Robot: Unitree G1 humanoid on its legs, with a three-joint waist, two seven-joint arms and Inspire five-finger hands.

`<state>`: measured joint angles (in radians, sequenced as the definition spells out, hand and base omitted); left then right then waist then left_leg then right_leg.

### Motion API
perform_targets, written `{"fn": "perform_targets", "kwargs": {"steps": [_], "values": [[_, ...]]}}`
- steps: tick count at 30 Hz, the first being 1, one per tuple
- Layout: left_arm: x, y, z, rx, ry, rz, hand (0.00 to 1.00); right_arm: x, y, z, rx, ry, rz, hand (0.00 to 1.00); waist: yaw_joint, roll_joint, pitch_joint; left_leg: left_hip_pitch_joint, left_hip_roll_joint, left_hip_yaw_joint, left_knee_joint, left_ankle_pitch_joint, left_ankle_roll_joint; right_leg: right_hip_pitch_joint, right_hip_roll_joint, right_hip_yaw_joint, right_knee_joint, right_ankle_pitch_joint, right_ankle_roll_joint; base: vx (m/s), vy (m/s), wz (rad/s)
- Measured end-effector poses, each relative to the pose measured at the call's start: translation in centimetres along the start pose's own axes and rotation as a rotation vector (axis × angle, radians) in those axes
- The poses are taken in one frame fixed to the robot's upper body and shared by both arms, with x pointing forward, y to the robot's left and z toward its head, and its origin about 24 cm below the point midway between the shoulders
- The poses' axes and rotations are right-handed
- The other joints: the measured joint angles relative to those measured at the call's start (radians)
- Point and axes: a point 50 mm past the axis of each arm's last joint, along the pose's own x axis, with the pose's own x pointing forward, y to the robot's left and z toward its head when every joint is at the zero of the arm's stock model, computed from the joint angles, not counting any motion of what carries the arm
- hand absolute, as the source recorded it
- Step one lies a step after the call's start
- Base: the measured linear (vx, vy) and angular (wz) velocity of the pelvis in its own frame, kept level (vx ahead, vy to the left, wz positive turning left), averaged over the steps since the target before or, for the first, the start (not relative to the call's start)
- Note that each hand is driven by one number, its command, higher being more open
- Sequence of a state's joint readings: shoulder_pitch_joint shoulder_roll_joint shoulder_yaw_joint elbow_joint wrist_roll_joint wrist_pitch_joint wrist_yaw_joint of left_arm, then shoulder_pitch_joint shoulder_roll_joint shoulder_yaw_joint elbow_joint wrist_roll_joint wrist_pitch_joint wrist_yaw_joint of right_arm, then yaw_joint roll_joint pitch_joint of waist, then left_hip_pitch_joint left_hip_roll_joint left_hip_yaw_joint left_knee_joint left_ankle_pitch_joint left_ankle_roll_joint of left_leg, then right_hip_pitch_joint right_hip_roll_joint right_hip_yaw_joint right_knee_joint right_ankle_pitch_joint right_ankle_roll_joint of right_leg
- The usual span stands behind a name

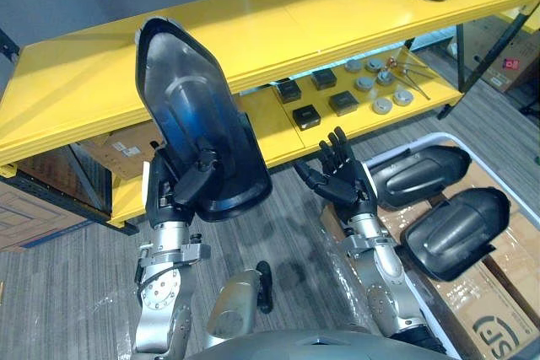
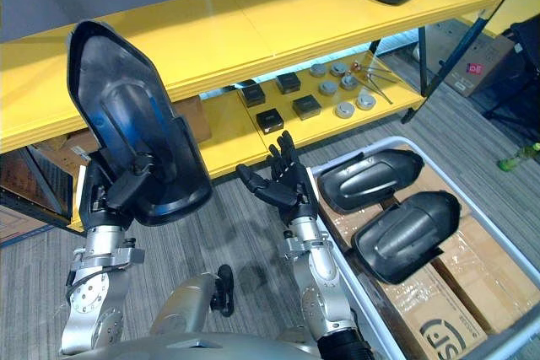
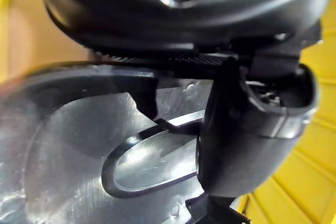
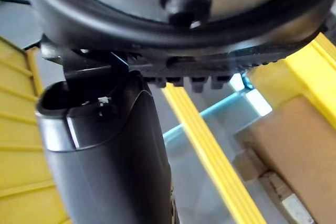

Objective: Walk over and take three plastic housings, then place them on the shelf

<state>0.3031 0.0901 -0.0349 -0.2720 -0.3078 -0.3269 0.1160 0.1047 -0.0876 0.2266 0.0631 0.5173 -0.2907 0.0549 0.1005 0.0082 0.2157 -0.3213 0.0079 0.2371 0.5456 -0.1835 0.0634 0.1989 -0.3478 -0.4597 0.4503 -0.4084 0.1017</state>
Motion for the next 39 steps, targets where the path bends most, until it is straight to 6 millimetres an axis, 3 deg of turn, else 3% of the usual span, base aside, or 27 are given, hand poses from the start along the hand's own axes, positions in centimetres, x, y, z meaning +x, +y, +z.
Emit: {"fn": "perform_targets", "kwargs": {"steps": [1,2,3,5,6,7,9,12,13,15,16,17,20,22,23,24,25,26,28,29,30,31,32,33,35,39], "values": [[0.1,0.1,0.0,0.0,-0.004,0.006,0.0,0.0,0.1,0.0,0.009,-0.011,-0.015,1.0,-0.002,-0.011,-0.001,0.005,-0.033,-0.004,0.01,-0.026,0.011,-0.065,-0.055,0.036,0.168,0.038,-0.064,0.23,0.179,0.26],[0.2,0.1,0.0,-0.002,-0.002,0.003,0.0,0.0,-0.2,0.1,0.007,-0.016,-0.033,1.0,-0.007,-0.012,-0.001,0.02,-0.048,-0.012,0.001,-0.036,0.018,-0.133,-0.086,0.059,0.293,0.112,-0.15,0.27,0.254,0.43],[0.2,0.4,0.1,0.013,-0.004,-0.001,0.0,0.1,-0.4,0.3,0.006,-0.024,-0.051,1.0,-0.01,-0.012,-0.001,0.061,-0.062,-0.023,-0.043,-0.043,0.026,-0.209,-0.108,0.117,0.431,0.253,-0.182,0.24,0.245,0.3],[0.2,0.8,0.4,0.025,-0.013,0.015,0.0,0.2,-0.2,0.4,0.012,-0.038,-0.049,1.0,-0.019,-0.012,-0.002,0.106,-0.068,-0.043,-0.092,-0.041,0.038,-0.273,-0.077,0.164,0.506,0.222,-0.145,0.31,0.213,0.17],[0.2,1.3,0.5,0.036,-0.018,0.038,0.0,0.2,0.1,0.4,0.023,-0.048,-0.05,1.0,-0.023,-0.009,-0.002,0.161,-0.069,-0.055,-0.147,-0.029,0.037,-0.317,-0.029,0.167,0.487,0.175,-0.107,0.29,0.174,0.1],[0.2,1.5,0.5,0.039,-0.019,0.044,0.0,0.3,0.1,0.4,0.018,-0.052,-0.05,1.0,-0.022,-0.008,-0.003,0.183,-0.07,-0.058,-0.171,-0.023,0.034,-0.335,-0.006,0.164,0.454,0.156,-0.093,0.29,0.157,0.06],[0.3,1.6,0.6,0.043,-0.022,0.044,0.0,0.3,-0.2,1.4,-0.01,-0.091,-0.057,1.0,-0.03,0.004,-0.011,0.238,-0.073,-0.073,-0.251,-0.001,0.034,-0.393,0.093,0.17,0.23,0.139,-0.06,0.26,0.112,0.22],[0.3,1.4,0.5,0.042,-0.014,0.034,0.0,0.5,-0.9,3.2,-0.025,-0.169,-0.077,1.0,-0.051,0.006,-0.013,0.281,-0.108,-0.107,-0.296,0.002,0.035,-0.445,0.143,0.224,0.016,0.18,-0.005,0.3,0.085,0.52],[0.1,1.4,0.4,0.041,-0.007,0.033,0.0,0.4,-1.5,3.7,-0.037,-0.186,-0.095,1.0,-0.06,0.006,-0.013,0.314,-0.126,-0.118,-0.315,0.002,0.035,-0.447,0.151,0.228,-0.04,0.216,-0.003,0.39,0.029,0.72],[0.1,1.5,0.4,0.044,-0.008,0.036,0.0,0.2,-2.4,4.2,-0.062,-0.197,-0.108,1.0,-0.07,0.003,-0.017,0.359,-0.145,-0.138,-0.338,0.0,0.032,-0.437,0.173,0.237,-0.106,0.338,-0.037,0.35,-0.029,0.71],[0.1,1.8,0.5,0.05,-0.013,0.045,0.0,0.2,-2.7,4.5,-0.076,-0.201,-0.096,1.0,-0.076,-0.001,-0.027,0.372,-0.15,-0.146,-0.342,-0.009,0.019,-0.424,0.198,0.231,-0.156,0.443,-0.052,0.3,-0.107,0.52],[0.0,2.0,0.5,0.05,-0.014,0.067,0.0,0.3,-2.7,4.7,-0.092,-0.203,-0.074,1.0,-0.07,0.003,-0.038,0.381,-0.148,-0.152,-0.344,-0.022,0.003,-0.41,0.21,0.202,-0.189,0.447,-0.086,0.3,-0.108,0.31],[-0.1,2.5,0.6,0.048,-0.014,0.111,0.0,0.7,-2.6,5.2,-0.114,-0.211,-0.011,1.0,-0.055,0.022,-0.049,0.384,-0.117,-0.159,-0.328,-0.037,-0.018,-0.358,0.244,0.192,-0.261,0.444,-0.092,0.29,-0.064,-0.01],[-0.1,2.5,0.4,0.055,-0.01,0.115,0.0,0.7,-2.8,5.4,-0.112,-0.219,-0.006,1.0,-0.057,0.022,-0.047,0.346,-0.096,-0.155,-0.204,-0.061,-0.042,-0.319,0.265,0.178,-0.285,0.423,-0.1,0.27,-0.099,0.21],[-0.2,2.6,0.1,0.056,0.004,0.117,0.0,0.6,-3.1,5.5,-0.118,-0.22,-0.014,1.0,-0.066,0.029,-0.041,0.281,-0.077,-0.141,-0.016,-0.064,-0.046,-0.273,0.264,0.161,-0.302,0.402,-0.106,0.23,-0.056,0.32],[-0.3,2.7,-0.2,0.059,0.017,0.119,0.0,0.6,-3.4,5.9,-0.136,-0.225,-0.016,1.0,-0.072,0.042,-0.025,0.204,-0.032,-0.099,0.206,-0.062,-0.074,-0.213,0.265,0.153,-0.317,0.384,-0.108,0.2,-0.014,0.19],[-0.3,2.8,-0.2,0.063,0.021,0.116,0.0,0.6,-3.6,6.0,-0.145,-0.229,-0.022,1.0,-0.065,0.046,-0.026,0.175,-0.001,-0.073,0.271,-0.088,-0.06,-0.201,0.265,0.155,-0.313,0.374,-0.11,0.19,0.042,-0.12],[-0.1,2.7,-0.1,0.064,0.013,0.104,0.0,0.5,-3.9,6.6,-0.172,-0.264,-0.037,1.0,-0.053,0.047,-0.027,0.13,0.05,-0.065,0.267,-0.124,-0.054,-0.191,0.257,0.166,-0.31,0.372,-0.109,0.13,0.022,-0.27],[0.3,2.3,0.2,0.072,-0.017,0.066,0.0,0.5,-4.3,8.5,-0.236,-0.361,-0.073,1.0,-0.052,0.05,-0.028,0.086,0.114,-0.09,0.111,-0.122,-0.087,-0.198,0.232,0.177,-0.303,0.369,-0.093,0.17,0.047,-0.2],[0.7,1.8,0.3,0.096,-0.032,0.03,0.0,0.4,-4.5,9.8,-0.277,-0.432,-0.109,1.0,-0.057,0.055,-0.028,0.093,0.141,-0.115,-0.034,-0.075,-0.125,-0.201,0.216,0.19,-0.295,0.366,-0.079,0.16,0.126,-0.18],[0.7,1.5,0.3,0.105,-0.037,0.009,0.0,0.3,-4.6,10.6,-0.287,-0.465,-0.123,1.0,-0.062,0.061,-0.03,0.106,0.154,-0.129,-0.103,-0.029,-0.131,-0.202,0.209,0.196,-0.291,0.362,-0.068,0.2,0.307,-0.28],[0.7,0.9,0.4,0.101,-0.042,-0.032,0.0,-0.1,-4.6,12.3,-0.31,-0.541,-0.145,1.0,-0.074,0.09,-0.036,0.137,0.184,-0.155,-0.204,0.104,-0.137,-0.209,0.207,0.217,-0.274,0.347,-0.036,0.2,0.374,-0.4],[0.9,0.3,0.4,0.097,-0.046,-0.083,0.0,-0.5,-4.4,13.7,-0.317,-0.626,-0.166,1.0,-0.083,0.089,-0.037,0.163,0.165,-0.161,-0.243,0.104,-0.188,-0.231,0.184,0.249,-0.239,0.33,-0.006,0.17,0.328,-0.4],[1.0,0.0,0.5,0.1,-0.048,-0.105,0.0,-0.7,-4.2,14.2,-0.312,-0.658,-0.178,1.0,-0.097,0.075,-0.037,0.176,0.144,-0.144,-0.264,0.109,-0.179,-0.237,0.161,0.26,-0.236,0.332,-0.003,0.11,0.24,-0.36],[1.7,-0.5,0.8,0.131,-0.048,-0.189,0.0,-1.7,-3.4,15.5,-0.301,-0.744,-0.194,1.0,-0.127,0.032,-0.036,0.223,0.086,-0.091,-0.317,0.115,-0.151,-0.222,0.104,0.295,-0.28,0.361,0.039,0.11,0.27,-0.34],[2.5,-1.3,1.3,0.157,-0.022,-0.271,0.0,-3.2,-2.8,15.8,-0.311,-0.76,-0.172,1.0,-0.16,0.015,-0.043,0.254,0.074,-0.042,-0.322,0.092,-0.136,-0.194,0.093,0.33,-0.339,0.401,0.056,0.06,0.135,-0.34]]}}
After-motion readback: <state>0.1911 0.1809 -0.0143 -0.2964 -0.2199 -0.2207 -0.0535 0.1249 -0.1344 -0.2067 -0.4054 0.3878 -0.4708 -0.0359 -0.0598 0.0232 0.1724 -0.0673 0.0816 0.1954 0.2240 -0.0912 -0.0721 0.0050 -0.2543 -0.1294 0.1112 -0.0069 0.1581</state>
